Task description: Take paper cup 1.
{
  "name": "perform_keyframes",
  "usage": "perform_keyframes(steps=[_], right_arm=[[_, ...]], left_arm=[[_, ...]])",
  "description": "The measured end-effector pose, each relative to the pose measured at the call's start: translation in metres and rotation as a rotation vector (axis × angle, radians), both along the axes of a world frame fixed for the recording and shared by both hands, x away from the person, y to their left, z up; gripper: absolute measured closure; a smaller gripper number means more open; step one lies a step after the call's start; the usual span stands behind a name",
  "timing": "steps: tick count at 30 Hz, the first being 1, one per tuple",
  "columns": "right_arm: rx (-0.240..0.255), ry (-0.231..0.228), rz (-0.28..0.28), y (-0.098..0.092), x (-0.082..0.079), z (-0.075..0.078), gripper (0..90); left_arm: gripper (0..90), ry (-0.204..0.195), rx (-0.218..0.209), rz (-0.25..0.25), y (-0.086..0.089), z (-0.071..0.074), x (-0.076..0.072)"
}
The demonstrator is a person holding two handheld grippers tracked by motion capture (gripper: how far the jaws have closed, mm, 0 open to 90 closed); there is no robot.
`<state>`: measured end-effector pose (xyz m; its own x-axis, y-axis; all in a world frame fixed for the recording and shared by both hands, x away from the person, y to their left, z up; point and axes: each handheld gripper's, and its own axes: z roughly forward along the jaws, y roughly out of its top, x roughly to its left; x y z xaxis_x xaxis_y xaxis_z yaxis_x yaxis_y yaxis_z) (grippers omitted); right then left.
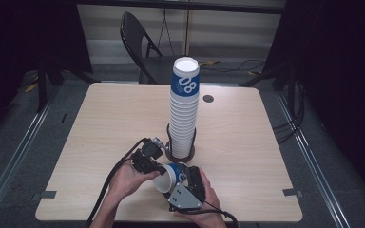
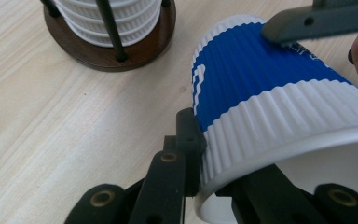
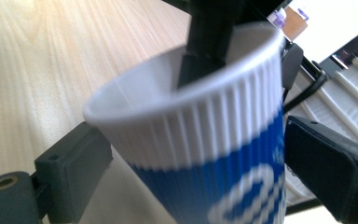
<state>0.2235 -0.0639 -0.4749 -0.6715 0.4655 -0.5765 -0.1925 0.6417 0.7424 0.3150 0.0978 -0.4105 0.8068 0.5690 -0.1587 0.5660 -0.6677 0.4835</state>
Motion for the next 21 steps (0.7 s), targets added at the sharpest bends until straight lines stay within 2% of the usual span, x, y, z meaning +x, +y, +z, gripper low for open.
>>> perform_keyframes(steps=[7, 10, 12, 13, 15, 18, 21], right_arm=[[0.000, 0.019, 0.002, 0.0014, 0.0011, 0.0002, 8.1], [0.005, 0.021, 0.008, 0.0016, 0.0015, 0.0011, 8.2], [0.002, 0.018, 0.011, 0.0044, 0.0015, 0.0021, 8.8], [0.003, 0.018, 0.020, 0.0055, 0.0019, 0.0025, 8.8], [0.012, 0.025, 0.020, 0.0083, 0.0025, 0.0038, 8.7], [0.019, 0.031, 0.023, 0.0079, 0.0034, 0.0046, 8.7], [0.043, 0.024, 0.034, 0.0089, 0.0012, 0.0056, 10.0]], left_arm=[[85.4, 0.006, 0.005, 0.002, -0.0017, -0.0024, 0.0020], [85.3, 0.015, -0.012, 0.000, -0.0024, -0.0032, 0.0030], [85.6, 0.035, -0.038, -0.018, -0.0041, -0.0041, 0.0027], [85.7, 0.025, -0.037, -0.020, -0.0055, -0.0041, 0.0023], [85.7, 0.014, -0.034, -0.008, -0.0059, -0.0041, 0.0015], [85.7, 0.028, -0.044, -0.009, -0.0041, -0.0051, 0.0024], [85.7, 0.033, -0.036, -0.009, -0.0065, -0.0081, 0.0020]])
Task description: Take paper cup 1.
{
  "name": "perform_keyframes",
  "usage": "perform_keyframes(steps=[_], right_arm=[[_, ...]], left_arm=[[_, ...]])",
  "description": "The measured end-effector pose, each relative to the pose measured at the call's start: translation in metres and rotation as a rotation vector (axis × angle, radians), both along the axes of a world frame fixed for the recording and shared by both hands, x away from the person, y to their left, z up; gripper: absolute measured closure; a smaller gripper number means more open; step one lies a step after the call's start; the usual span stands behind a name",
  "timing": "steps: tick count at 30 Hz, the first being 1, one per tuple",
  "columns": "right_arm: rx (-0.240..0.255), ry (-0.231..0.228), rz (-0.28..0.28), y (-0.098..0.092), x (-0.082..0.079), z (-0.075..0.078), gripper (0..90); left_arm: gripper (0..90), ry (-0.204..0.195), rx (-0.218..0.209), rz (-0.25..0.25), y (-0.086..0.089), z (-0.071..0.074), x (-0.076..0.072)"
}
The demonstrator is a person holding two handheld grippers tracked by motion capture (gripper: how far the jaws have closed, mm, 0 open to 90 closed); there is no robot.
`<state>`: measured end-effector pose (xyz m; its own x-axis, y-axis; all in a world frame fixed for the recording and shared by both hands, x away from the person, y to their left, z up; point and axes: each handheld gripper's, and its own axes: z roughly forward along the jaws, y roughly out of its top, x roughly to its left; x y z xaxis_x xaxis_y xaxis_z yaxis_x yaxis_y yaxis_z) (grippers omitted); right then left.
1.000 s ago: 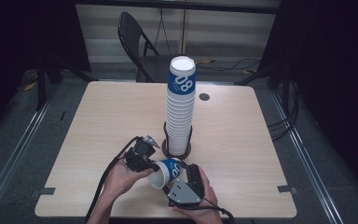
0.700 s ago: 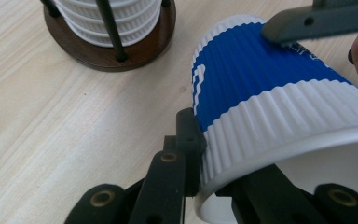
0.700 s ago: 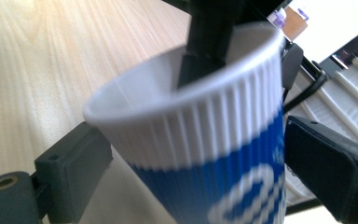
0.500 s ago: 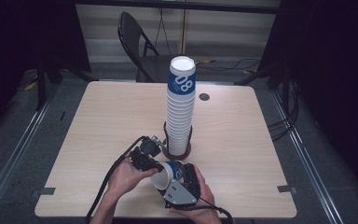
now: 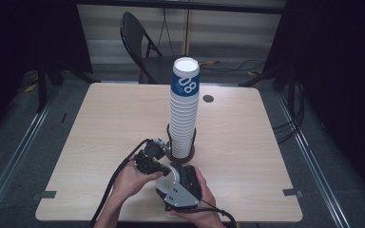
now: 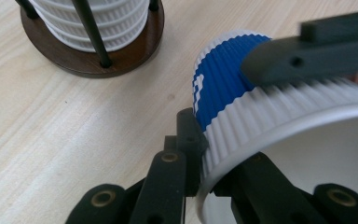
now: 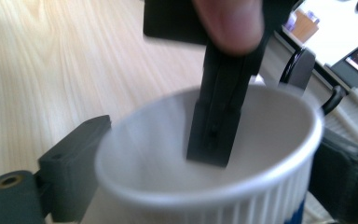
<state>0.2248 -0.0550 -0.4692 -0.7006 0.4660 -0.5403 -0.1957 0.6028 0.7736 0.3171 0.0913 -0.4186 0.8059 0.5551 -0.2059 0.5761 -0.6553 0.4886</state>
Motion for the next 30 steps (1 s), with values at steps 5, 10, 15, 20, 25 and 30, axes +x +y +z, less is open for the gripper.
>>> perform_keyframes(steps=[5, 10, 15, 20, 25, 30], right_arm=[[0.011, -0.009, 0.011, 0.002, -0.001, 0.002, 12.0], [0.015, 0.001, 0.015, 0.001, -0.001, 0.002, 12.9], [0.037, 0.021, 0.012, -0.001, -0.001, 0.002, 13.4], [0.032, 0.022, 0.019, -0.001, 0.000, 0.002, 13.1], [0.048, 0.025, 0.020, -0.002, 0.003, 0.005, 13.5], [0.076, 0.048, 0.017, -0.005, 0.004, 0.007, 13.7]], left_arm=[[86.0, -0.008, -0.020, 0.014, 0.003, -0.001, -0.001], [85.8, 0.000, -0.017, 0.014, 0.003, -0.003, 0.000], [85.7, 0.020, -0.054, 0.021, 0.005, -0.006, 0.001], [86.5, 0.035, -0.059, 0.024, 0.006, -0.006, 0.003], [85.1, 0.007, -0.072, 0.036, 0.007, -0.003, 0.002], [79.7, -0.005, -0.122, 0.059, 0.011, -0.003, 0.001]])
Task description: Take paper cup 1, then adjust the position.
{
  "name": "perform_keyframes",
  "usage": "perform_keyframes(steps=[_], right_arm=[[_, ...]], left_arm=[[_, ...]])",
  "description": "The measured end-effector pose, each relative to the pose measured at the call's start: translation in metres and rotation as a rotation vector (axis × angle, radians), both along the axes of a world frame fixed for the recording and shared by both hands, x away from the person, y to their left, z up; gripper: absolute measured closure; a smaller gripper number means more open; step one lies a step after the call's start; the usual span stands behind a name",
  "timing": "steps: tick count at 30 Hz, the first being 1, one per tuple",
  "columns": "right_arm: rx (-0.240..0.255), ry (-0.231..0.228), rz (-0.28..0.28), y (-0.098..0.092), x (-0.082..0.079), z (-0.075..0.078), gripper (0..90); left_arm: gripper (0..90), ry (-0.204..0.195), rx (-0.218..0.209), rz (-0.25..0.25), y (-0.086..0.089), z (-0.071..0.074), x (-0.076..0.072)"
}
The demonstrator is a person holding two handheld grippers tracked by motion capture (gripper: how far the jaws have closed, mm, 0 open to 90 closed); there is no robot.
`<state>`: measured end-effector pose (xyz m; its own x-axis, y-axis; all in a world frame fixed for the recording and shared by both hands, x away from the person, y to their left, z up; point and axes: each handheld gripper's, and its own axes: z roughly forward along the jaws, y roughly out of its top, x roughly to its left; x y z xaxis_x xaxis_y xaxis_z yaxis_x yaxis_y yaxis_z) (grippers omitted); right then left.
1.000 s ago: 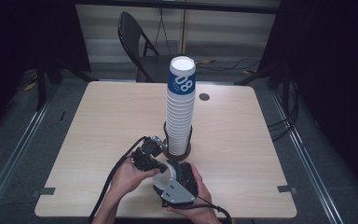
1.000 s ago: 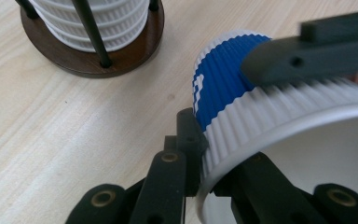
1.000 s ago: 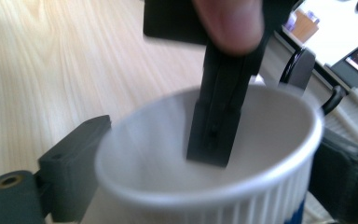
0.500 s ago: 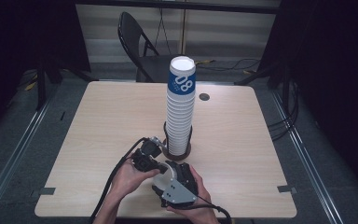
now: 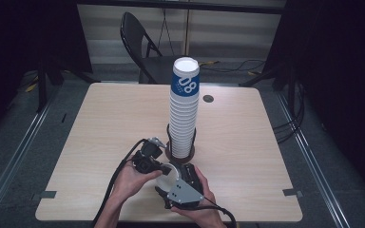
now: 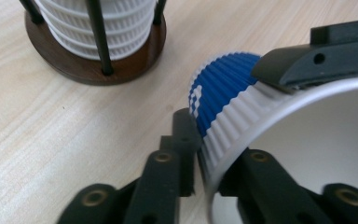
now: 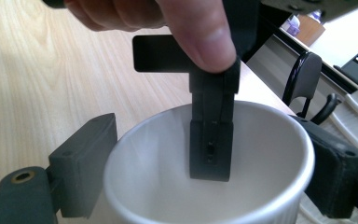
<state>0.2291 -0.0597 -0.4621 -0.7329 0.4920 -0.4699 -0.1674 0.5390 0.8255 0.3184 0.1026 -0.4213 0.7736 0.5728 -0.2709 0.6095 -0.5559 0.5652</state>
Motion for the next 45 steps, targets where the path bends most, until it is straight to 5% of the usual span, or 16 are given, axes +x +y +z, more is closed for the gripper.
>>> perform_keyframes(steps=[5, 9, 23, 28, 33, 38, 45], right_arm=[[0.043, 0.020, -0.015, -0.005, 0.002, 0.002, 13.8], [0.078, 0.040, -0.030, -0.010, 0.004, 0.004, 13.9], [0.131, 0.095, -0.068, -0.019, 0.007, 0.003, 14.2], [0.144, 0.116, -0.084, -0.024, 0.009, 0.002, 14.4], [0.191, 0.160, -0.106, -0.030, 0.012, 0.001, 14.4], [0.226, 0.194, -0.125, -0.039, 0.015, 0.001, 14.5], [0.266, 0.221, -0.156, -0.051, 0.020, 0.004, 14.5]], left_arm=[[72.5, -0.029, -0.070, 0.020, 0.005, 0.000, -0.003], [63.0, -0.092, -0.111, 0.058, 0.011, 0.001, -0.006], [40.0, -0.222, -0.259, 0.117, 0.031, -0.008, -0.016], [32.4, -0.261, -0.366, 0.172, 0.044, -0.009, -0.020], [31.1, -0.291, -0.391, 0.210, 0.057, -0.013, -0.024], [27.4, -0.364, -0.434, 0.247, 0.064, -0.020, -0.030], [22.7, -0.414, -0.414, 0.303, 0.073, -0.034, -0.034]])
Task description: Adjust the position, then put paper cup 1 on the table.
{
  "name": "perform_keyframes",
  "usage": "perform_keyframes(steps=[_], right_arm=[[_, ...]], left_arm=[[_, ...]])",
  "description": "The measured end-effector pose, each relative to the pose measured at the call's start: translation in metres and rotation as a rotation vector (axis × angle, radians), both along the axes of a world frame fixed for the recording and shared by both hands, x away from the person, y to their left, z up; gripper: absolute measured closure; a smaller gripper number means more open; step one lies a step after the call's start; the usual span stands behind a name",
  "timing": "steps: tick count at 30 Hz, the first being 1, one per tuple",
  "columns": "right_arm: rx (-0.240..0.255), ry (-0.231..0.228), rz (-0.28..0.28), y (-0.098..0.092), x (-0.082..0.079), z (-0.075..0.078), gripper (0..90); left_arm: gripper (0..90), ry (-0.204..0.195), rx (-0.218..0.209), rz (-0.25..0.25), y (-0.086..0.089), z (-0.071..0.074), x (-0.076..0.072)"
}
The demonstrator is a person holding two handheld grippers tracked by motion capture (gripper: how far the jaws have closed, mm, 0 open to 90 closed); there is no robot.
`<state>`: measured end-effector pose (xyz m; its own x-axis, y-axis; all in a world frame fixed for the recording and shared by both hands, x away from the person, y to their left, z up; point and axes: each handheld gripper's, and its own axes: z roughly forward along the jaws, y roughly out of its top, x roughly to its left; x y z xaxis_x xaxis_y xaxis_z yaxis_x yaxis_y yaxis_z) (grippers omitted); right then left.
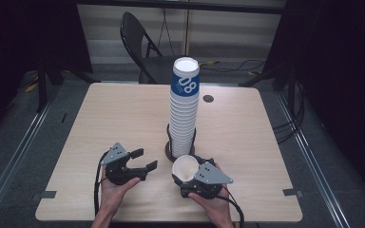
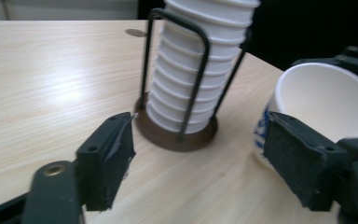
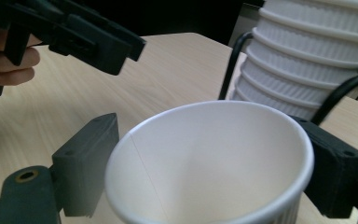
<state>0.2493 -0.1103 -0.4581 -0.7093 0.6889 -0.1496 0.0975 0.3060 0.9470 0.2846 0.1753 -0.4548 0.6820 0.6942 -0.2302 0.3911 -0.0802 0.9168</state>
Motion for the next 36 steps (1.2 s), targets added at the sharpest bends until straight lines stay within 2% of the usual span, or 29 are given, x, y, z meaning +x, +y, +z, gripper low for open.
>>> perform_keyframes(steps=[10, 12, 15, 18, 19, 24, 30, 36], right_arm=[[0.077, 0.016, -0.081, -0.026, 0.010, 0.008, 14.7], [0.099, 0.020, -0.107, -0.034, 0.013, 0.010, 14.7], [0.137, 0.022, -0.143, -0.046, 0.019, 0.014, 14.7], [0.183, 0.042, -0.158, -0.057, 0.028, 0.017, 14.7], [0.179, 0.033, -0.175, -0.060, 0.032, 0.017, 14.6], [0.206, 0.050, -0.221, -0.073, 0.051, 0.019, 14.6], [0.229, 0.052, -0.273, -0.086, 0.069, 0.024, 14.6], [0.214, 0.054, -0.313, -0.096, 0.086, 0.027, 14.6]], left_arm=[[17.3, -0.039, 0.062, 0.081, 0.007, -0.014, -0.003], [17.3, -0.049, 0.062, 0.094, 0.010, -0.017, -0.004], [17.5, -0.068, 0.043, 0.089, 0.014, -0.024, -0.007], [17.2, -0.078, 0.043, 0.108, 0.016, -0.032, -0.010], [17.1, -0.077, 0.037, 0.118, 0.016, -0.034, -0.011], [16.7, -0.102, 0.065, 0.146, 0.016, -0.039, -0.015], [15.6, -0.119, 0.069, 0.169, 0.016, -0.040, -0.019], [15.6, -0.149, 0.068, 0.181, 0.015, -0.040, -0.023]])
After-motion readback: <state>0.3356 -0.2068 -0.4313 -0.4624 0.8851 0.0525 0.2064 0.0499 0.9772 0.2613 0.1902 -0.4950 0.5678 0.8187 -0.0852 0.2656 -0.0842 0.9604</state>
